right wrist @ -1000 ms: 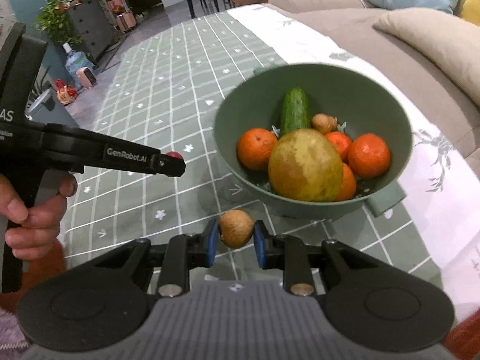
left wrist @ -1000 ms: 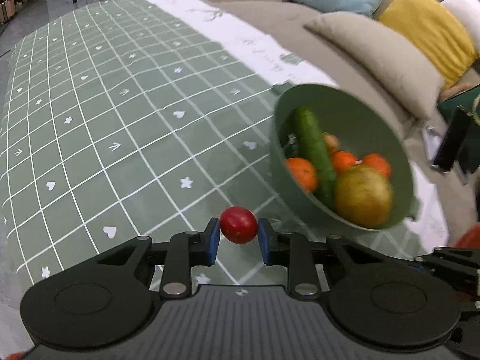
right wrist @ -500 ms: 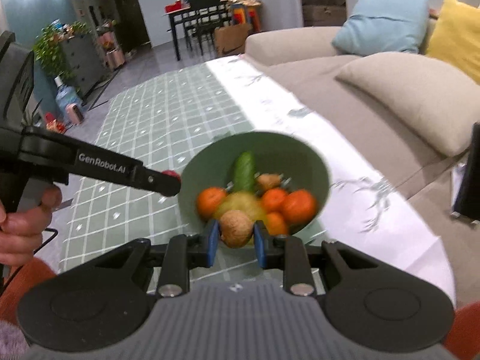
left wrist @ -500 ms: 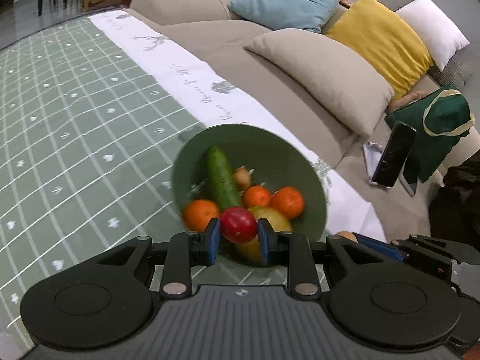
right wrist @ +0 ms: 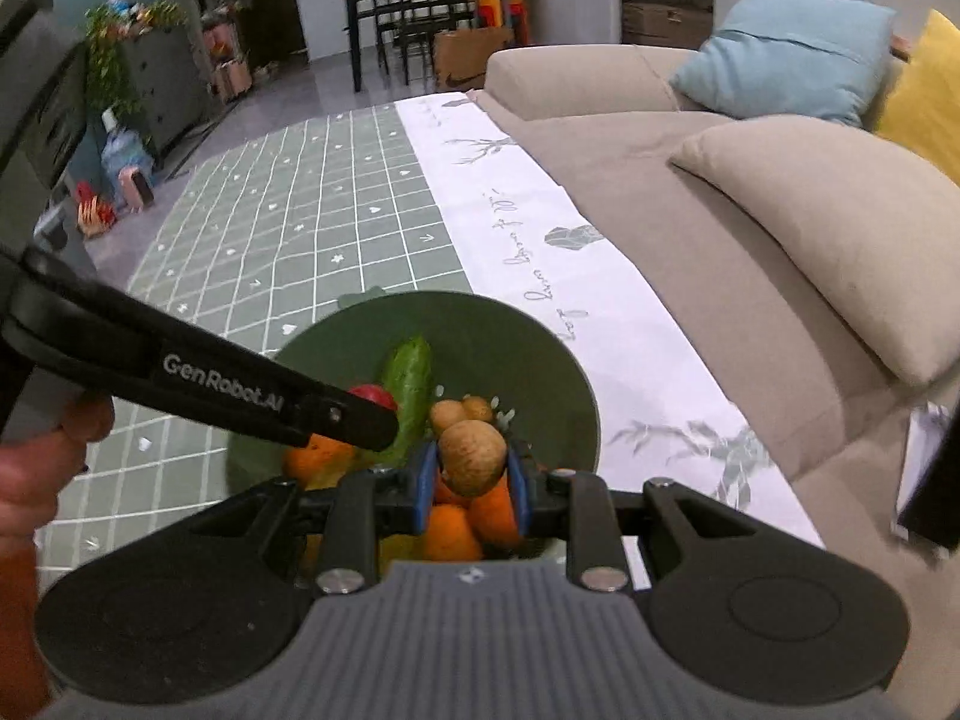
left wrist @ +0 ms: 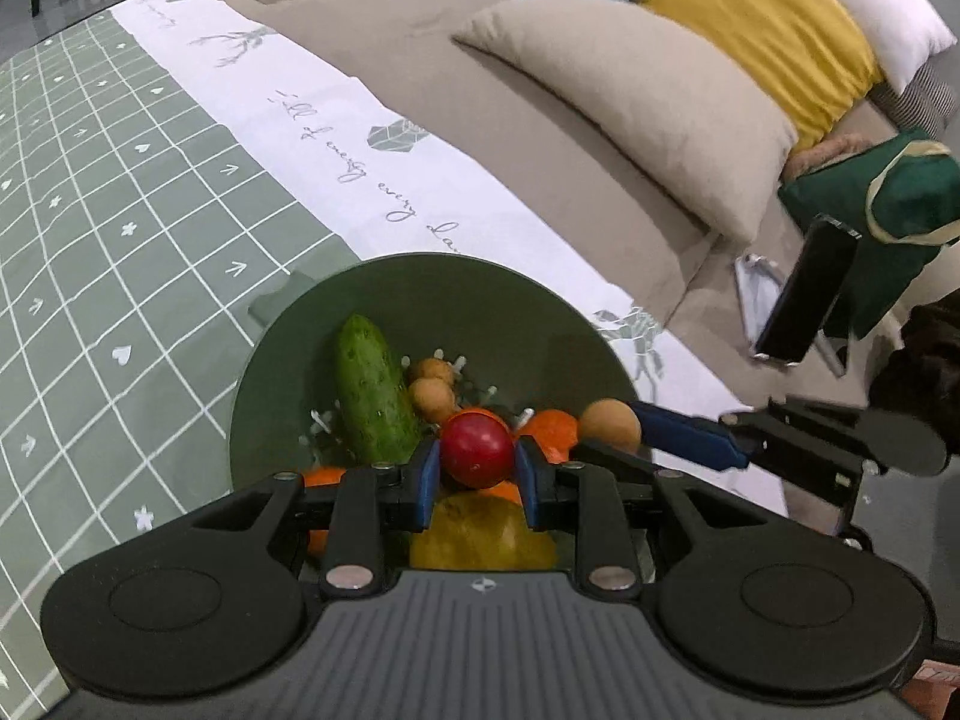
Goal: Organize fruits
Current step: 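Lower the tomato and brown fruit into the colander and open both tools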
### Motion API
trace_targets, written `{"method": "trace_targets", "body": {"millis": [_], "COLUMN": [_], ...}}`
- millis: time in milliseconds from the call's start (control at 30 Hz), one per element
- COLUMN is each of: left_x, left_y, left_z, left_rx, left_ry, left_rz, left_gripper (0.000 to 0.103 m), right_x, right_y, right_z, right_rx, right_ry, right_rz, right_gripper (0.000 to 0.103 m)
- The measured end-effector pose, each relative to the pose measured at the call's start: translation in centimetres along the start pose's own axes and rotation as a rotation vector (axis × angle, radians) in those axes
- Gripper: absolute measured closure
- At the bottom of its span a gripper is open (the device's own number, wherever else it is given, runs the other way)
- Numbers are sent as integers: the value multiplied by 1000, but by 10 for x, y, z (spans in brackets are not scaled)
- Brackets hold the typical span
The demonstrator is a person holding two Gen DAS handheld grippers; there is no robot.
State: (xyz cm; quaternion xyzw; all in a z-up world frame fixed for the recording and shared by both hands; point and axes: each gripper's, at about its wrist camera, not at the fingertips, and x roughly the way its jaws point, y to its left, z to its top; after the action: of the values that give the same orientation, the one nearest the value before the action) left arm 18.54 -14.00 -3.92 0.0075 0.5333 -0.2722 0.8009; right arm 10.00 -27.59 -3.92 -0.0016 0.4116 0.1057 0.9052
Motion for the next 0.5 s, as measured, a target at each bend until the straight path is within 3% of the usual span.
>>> {"method": "trace_targets", "body": {"millis": [267, 500], "left_x": [25, 40], "left_y": [3, 5], "left_z": [12, 13], "left_rx": [22, 20], "left_ry": [58, 92], "left_rz": [15, 21], "left_gripper": [73, 73], "right_x": [41, 57], "right_y": [0, -6], "right_z": [12, 10], "right_rx": [-117, -123], "right_ry": [49, 85], "right_rz": [10, 13], "right_gripper": [82, 82]}}
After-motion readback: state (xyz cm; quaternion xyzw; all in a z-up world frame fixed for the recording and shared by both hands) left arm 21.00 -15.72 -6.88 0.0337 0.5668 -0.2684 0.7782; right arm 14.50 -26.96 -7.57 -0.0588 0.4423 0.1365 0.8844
